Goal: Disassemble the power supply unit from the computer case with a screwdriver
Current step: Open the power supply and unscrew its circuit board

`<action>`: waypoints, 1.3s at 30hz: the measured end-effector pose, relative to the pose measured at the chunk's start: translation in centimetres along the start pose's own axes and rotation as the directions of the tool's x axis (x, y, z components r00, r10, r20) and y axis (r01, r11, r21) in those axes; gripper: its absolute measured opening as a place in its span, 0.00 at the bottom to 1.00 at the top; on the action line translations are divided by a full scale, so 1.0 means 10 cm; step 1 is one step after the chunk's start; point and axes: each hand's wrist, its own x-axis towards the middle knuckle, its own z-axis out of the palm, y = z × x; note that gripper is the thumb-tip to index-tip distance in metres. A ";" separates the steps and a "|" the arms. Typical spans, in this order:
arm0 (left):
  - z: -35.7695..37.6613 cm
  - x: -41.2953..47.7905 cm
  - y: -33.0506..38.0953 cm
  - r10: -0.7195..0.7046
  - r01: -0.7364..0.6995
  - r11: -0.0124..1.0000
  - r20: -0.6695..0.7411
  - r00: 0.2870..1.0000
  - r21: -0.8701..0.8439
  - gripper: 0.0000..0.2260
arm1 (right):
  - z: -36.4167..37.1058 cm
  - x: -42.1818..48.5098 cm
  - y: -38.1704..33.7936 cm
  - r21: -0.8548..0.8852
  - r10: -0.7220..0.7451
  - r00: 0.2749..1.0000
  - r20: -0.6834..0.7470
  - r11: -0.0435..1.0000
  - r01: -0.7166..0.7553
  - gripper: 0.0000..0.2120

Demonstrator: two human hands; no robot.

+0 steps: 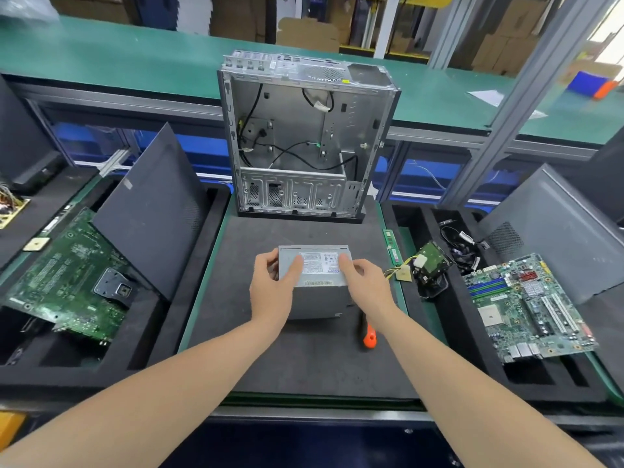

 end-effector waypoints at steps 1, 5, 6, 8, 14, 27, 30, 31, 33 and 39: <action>-0.08 0.01 -0.04 0.017 -0.015 1.000 0.126 0.992 -0.015 0.27 | -0.06 0.03 -0.02 -0.055 -0.067 0.997 0.045 0.996 0.069 0.26; -0.28 0.14 -0.20 0.110 -0.195 0.963 0.391 0.914 0.184 0.50 | -0.23 0.14 -0.22 -0.381 -0.313 0.833 0.457 0.777 0.501 0.54; -0.30 0.17 -0.20 0.131 -0.237 0.943 0.397 0.908 0.232 0.51 | -0.23 0.16 -0.29 -0.473 -0.325 0.772 0.546 0.640 0.605 0.58; -0.31 0.24 -0.18 0.153 -0.275 0.925 0.404 0.902 0.262 0.49 | -0.18 0.20 -0.40 -0.580 -0.352 0.709 0.611 0.409 0.704 0.61; -0.35 0.31 -0.14 0.157 -0.284 0.923 0.419 0.894 0.258 0.47 | -0.08 0.24 -0.61 -0.687 -0.332 0.749 0.573 0.304 0.660 0.55; -0.46 0.19 0.06 -0.209 0.232 0.971 0.258 0.943 -0.062 0.47 | -0.34 0.30 -0.84 -0.428 -0.364 0.862 0.353 0.757 0.495 0.45; -0.42 0.17 0.14 -0.268 0.367 0.886 0.331 0.905 -0.285 0.33 | -0.37 0.32 -0.82 -0.283 -0.313 0.907 0.282 0.876 0.391 0.45; -0.41 0.18 0.17 -0.271 0.381 0.866 0.335 0.902 -0.323 0.31 | -0.36 0.33 -0.80 -0.243 -0.299 0.916 0.266 0.899 0.364 0.44; -0.42 0.23 0.24 -0.273 0.393 0.854 0.350 0.896 -0.340 0.29 | -0.35 0.34 -0.75 -0.130 -0.276 0.933 0.229 0.942 0.311 0.42; -0.37 0.29 0.32 -0.245 0.377 0.904 0.481 0.842 -0.201 0.22 | -0.33 0.31 -0.62 0.224 -0.184 0.973 0.137 0.963 0.151 0.41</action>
